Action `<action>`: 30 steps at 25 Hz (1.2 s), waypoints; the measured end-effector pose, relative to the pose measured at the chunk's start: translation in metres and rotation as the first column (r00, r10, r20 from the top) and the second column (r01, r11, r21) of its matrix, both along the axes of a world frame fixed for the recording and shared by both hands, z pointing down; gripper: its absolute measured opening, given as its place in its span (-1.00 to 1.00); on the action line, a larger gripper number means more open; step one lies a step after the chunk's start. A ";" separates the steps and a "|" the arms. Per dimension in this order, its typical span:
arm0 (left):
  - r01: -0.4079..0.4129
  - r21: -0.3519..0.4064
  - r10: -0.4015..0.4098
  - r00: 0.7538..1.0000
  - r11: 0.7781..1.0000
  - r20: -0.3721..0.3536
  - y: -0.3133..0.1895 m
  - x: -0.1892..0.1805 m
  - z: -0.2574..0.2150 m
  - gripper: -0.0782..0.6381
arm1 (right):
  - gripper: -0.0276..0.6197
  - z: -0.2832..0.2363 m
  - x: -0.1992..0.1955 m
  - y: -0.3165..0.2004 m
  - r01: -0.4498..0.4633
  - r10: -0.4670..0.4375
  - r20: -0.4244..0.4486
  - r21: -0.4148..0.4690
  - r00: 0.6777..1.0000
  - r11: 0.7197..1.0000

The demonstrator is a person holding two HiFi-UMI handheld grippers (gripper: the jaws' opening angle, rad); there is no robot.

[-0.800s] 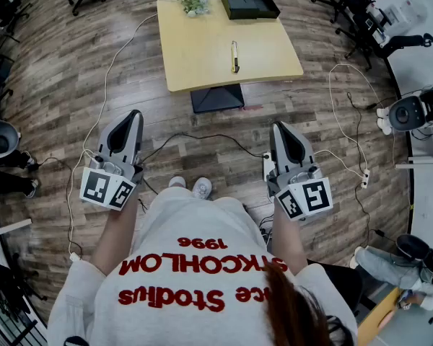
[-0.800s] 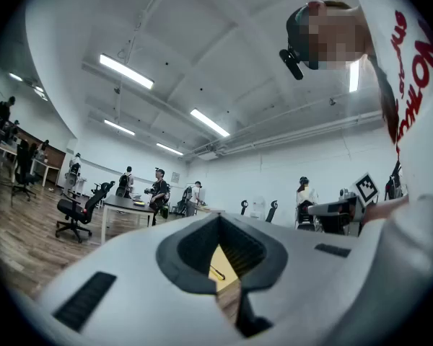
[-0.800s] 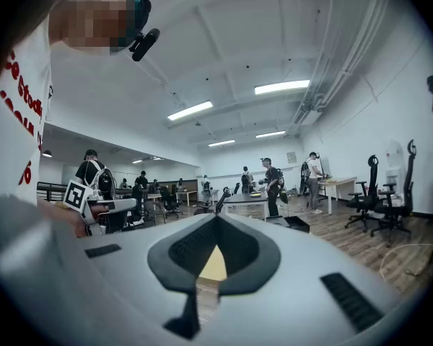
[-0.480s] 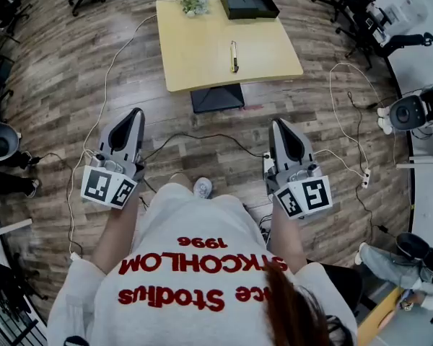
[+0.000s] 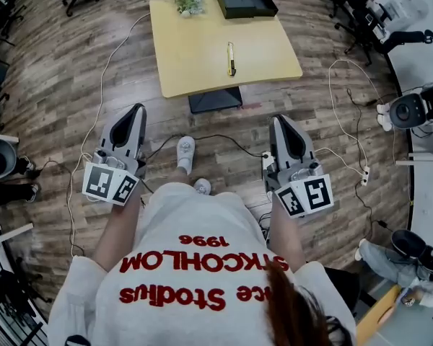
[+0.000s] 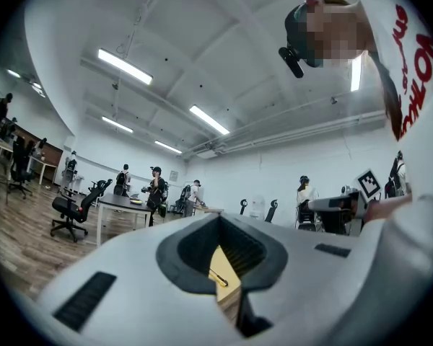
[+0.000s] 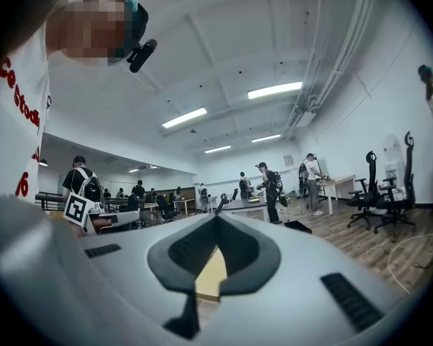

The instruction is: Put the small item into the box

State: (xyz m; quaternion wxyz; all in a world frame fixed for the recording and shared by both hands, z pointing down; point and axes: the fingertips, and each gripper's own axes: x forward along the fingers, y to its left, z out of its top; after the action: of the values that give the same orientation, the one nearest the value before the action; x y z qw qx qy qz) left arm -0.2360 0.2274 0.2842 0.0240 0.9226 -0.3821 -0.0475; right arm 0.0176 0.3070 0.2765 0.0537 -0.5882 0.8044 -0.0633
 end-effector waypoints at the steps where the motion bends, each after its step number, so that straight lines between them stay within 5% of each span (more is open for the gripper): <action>1: -0.006 0.002 0.006 1.000 1.000 -0.002 -0.006 0.004 0.000 -0.76 | -0.90 0.000 0.003 -0.004 -0.004 0.004 0.001 0.001 1.000 1.000; 30: -0.163 -0.017 0.162 0.986 0.987 -0.047 -0.235 0.046 0.010 -0.76 | -0.90 0.004 0.026 -0.183 -0.151 0.152 0.024 -0.052 0.988 0.987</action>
State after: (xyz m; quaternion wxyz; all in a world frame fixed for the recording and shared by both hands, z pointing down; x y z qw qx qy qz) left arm -0.1900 -0.0076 0.2938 0.0458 0.9490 -0.3055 -0.0625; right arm 0.0435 0.1244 0.2807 0.0547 -0.6478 0.7548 -0.0873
